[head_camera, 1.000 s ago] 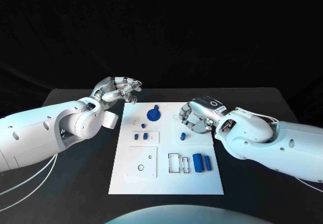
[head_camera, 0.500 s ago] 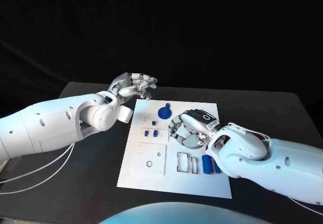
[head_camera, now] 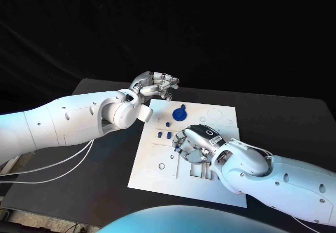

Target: Assemble the parts on the task board

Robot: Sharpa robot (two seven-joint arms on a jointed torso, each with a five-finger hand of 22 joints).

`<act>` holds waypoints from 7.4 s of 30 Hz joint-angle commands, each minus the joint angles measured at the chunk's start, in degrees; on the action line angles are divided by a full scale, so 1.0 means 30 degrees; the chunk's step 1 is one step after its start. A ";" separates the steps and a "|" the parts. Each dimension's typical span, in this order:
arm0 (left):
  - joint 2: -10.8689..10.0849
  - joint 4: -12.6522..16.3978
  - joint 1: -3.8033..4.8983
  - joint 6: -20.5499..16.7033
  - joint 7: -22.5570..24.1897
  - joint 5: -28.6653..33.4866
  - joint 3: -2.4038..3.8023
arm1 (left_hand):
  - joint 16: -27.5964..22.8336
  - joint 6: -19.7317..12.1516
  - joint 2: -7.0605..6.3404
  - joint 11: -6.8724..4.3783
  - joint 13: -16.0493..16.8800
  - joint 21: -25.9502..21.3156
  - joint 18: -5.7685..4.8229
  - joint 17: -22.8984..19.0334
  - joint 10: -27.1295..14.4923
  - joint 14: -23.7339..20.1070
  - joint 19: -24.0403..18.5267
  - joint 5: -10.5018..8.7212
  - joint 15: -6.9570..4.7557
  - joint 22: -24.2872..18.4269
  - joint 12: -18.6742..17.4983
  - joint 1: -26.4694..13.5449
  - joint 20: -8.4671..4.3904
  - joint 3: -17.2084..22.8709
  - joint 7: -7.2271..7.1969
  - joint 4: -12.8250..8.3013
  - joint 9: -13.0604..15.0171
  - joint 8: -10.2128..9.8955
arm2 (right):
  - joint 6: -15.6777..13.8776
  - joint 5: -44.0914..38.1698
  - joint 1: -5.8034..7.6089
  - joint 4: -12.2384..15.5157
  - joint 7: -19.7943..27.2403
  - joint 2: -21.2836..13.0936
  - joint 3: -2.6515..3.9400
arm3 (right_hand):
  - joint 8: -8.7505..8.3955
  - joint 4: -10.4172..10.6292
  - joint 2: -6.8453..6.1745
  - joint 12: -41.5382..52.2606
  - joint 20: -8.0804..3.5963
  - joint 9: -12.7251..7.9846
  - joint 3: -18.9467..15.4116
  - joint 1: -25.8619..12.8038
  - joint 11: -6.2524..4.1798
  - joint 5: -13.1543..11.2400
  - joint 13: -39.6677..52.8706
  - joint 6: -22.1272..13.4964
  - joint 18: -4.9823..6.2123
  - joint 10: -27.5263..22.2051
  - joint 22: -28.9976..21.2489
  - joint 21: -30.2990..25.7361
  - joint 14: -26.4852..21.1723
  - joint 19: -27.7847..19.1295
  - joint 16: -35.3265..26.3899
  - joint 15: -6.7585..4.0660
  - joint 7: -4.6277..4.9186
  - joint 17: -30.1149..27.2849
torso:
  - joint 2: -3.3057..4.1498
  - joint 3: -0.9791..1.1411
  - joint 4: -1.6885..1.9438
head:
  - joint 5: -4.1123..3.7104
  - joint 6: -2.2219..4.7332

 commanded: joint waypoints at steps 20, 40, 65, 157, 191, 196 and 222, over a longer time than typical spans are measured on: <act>0.0163 0.0072 0.0020 0.0594 -0.0622 -0.0204 0.0014 | -0.0040 -0.0230 -0.0150 0.0006 -0.0015 -0.0090 0.0206 0.0047 -0.0103 -0.0126 -0.0055 0.0169 0.0053 0.0104 -0.0100 -0.0154 0.0049 0.0082 0.0040 0.0043 0.0024 0.0013 | 0.0676 -0.0358 -0.0672 -0.0394 0.0095 0.0489 -0.0033 | 0.0001 -0.0016 -0.0060 -0.0069 0.0023 0.0051 0.0060 -0.0112 -0.0320 0.0198 0.0060 -0.0132 -0.0117 0.0317 0.0037 0.0080 0.1268 -0.0045 0.0076 -0.0092 0.0019 0.0595 | 0.0020 0.0013 0.0002 | 0.0575 -0.0437; 0.0181 0.0076 0.0028 0.0846 -0.0837 -0.0263 0.0016 | -0.0030 -0.0295 -0.0155 0.0022 -0.0014 -0.0084 0.0204 0.0056 -0.0118 -0.0121 -0.0032 0.0177 0.0063 0.0114 -0.0096 -0.0211 0.0058 0.0102 0.0065 0.0065 0.0038 0.0001 | 0.1717 -0.0640 -0.0693 -0.0556 -0.0079 0.0834 -0.0086 | -0.0027 -0.0019 -0.0100 -0.0132 0.0042 0.0094 0.0030 -0.0162 -0.0292 0.0215 0.0084 -0.0210 -0.0092 0.0277 -0.0019 -0.0004 0.1263 -0.0099 0.0090 -0.0067 0.0041 0.0579 | 0.0023 0.0027 -0.0009 | 0.0606 -0.0513; 0.0161 0.0023 0.0030 0.1161 -0.1055 -0.0329 0.0016 | -0.0005 -0.0384 -0.0164 0.0043 -0.0005 -0.0078 0.0198 0.0086 -0.0129 -0.0104 0.0007 0.0048 0.0084 0.0129 -0.0079 -0.0355 0.0076 0.0103 0.0093 0.0109 0.0066 -0.0005 | 0.0669 -0.0975 -0.0649 -0.0024 -0.0323 0.0174 -0.0137 | -0.1774 0.0006 -0.1030 -0.0316 0.0946 -0.0426 -0.0846 -0.0692 0.0775 0.0367 -0.0796 -0.2662 0.0404 -0.4033 -0.1724 -0.2497 0.0651 -0.1707 -0.0595 0.0839 0.0925 -0.0922 | 0.0008 0.0036 -0.0010 | 0.0461 -0.0407; -0.0119 0.0016 0.0026 0.1980 -0.1379 -0.0838 0.0007 | -0.0006 -0.0396 -0.0126 0.0006 0.0031 -0.0102 0.0210 0.0057 -0.0037 -0.0101 0.0068 -0.0230 0.0065 0.0146 0.0011 -0.0424 0.0083 0.0167 0.0060 0.0069 0.0155 0.0073 | 0.1993 0.0922 0.2158 0.0701 -0.0859 -0.3953 0.0075 | -0.0009 0.1334 0.0313 0.3160 -0.0054 0.0542 -0.0798 0.1037 -0.0621 -0.1549 0.0203 0.0298 -0.0157 -0.0508 0.0879 -0.0246 0.1001 0.0259 0.0634 -0.0291 -0.0230 -0.0289 | 0.0003 0.0026 -0.0012 | -0.0302 0.0028; 0.0677 -0.0660 0.0018 0.2269 -0.1255 -0.0841 -0.0017 | -0.0024 -0.0486 -0.0166 0.0015 0.0032 -0.0200 0.0222 0.0016 -0.0065 -0.0117 0.0067 -0.0382 0.0065 0.0139 0.0015 -0.0503 0.0085 0.0166 0.0079 0.0076 0.0188 0.0071 | 0.2117 0.0492 0.1086 0.2904 -0.0114 -0.0130 0.0295 | 0.0059 0.1048 0.0195 0.2946 -0.0053 0.0923 -0.0663 0.1038 -0.0532 -0.1388 0.0396 -0.0011 -0.0230 -0.0689 0.1179 0.0021 0.1065 0.0361 0.0852 -0.0246 -0.0129 0.0104 | -0.0041 -0.0011 -0.0001 | -0.0154 0.0263; 0.0842 -0.0687 0.0019 0.2300 -0.1261 -0.0839 -0.0028 | -0.0028 -0.0485 -0.0164 0.0016 0.0033 -0.0225 0.0224 0.0010 -0.0066 -0.0124 0.0061 -0.0389 0.0067 0.0135 0.0018 -0.0512 0.0086 0.0169 0.0079 0.0078 0.0196 0.0078 | 0.2469 0.0457 0.0789 0.2292 -0.0066 0.0372 0.0188 | 0.0057 0.1035 0.0184 0.2934 -0.0050 0.0935 -0.0660 0.1031 -0.0526 -0.1376 0.0403 -0.0026 -0.0230 -0.0703 0.1181 0.0019 0.1064 0.0357 0.0852 -0.0241 -0.0124 0.0102 | -0.0019 -0.0015 -0.0005 | -0.0028 0.0234; 0.0815 -0.0574 0.0023 0.2411 -0.1340 -0.0841 -0.0041 | -0.0028 -0.0485 -0.0164 0.0016 0.0033 -0.0225 0.0224 0.0010 -0.0066 -0.0124 0.0061 -0.0389 0.0067 0.0135 0.0018 -0.0512 0.0086 0.0169 0.0079 0.0078 0.0196 0.0078 | 0.3325 -0.0026 -0.0093 0.0867 -0.0244 0.1291 -0.0017 | 0.0026 0.0963 0.0194 0.2863 -0.0029 0.1006 -0.0608 0.1001 -0.0488 -0.1269 0.0453 -0.0136 -0.0236 -0.0774 0.1227 0.0042 0.1064 0.0353 0.0871 -0.0211 -0.0088 0.0127 | -0.0006 0.0022 -0.0034 | 0.0359 -0.0098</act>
